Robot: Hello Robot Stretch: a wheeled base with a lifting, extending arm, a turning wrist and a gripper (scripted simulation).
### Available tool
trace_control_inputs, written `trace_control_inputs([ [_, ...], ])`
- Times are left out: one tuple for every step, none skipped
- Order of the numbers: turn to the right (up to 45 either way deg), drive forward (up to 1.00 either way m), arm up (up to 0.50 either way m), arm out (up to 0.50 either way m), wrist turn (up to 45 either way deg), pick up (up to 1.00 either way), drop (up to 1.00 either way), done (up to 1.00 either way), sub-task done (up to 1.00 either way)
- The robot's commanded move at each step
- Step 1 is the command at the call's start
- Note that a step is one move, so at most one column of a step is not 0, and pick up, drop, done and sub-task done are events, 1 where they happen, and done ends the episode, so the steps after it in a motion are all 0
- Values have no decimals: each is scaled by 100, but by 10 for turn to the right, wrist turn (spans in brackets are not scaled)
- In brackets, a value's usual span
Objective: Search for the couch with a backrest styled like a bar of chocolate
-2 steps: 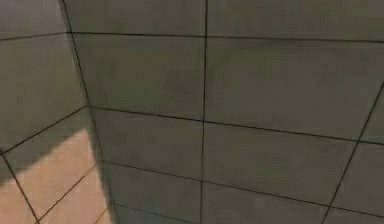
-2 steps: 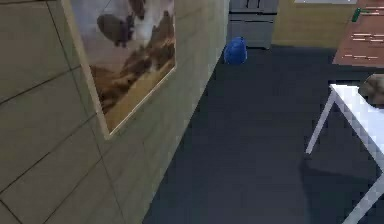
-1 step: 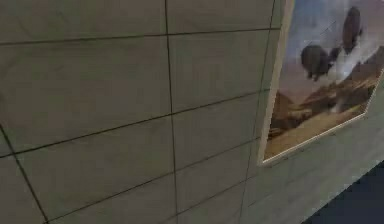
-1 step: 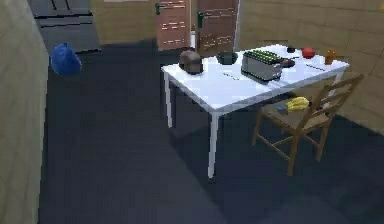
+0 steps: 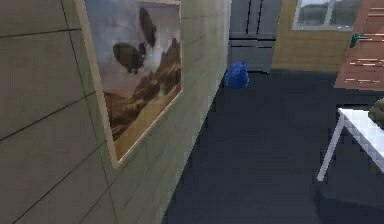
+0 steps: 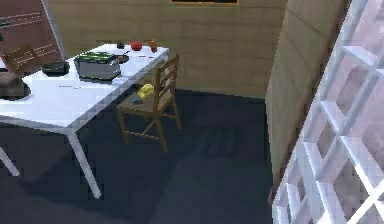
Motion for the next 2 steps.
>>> trace_control_inputs([
  [360,0,0,0,0,0,0,0,0],
  [0,5,0,0,0,0,0,0,0],
])
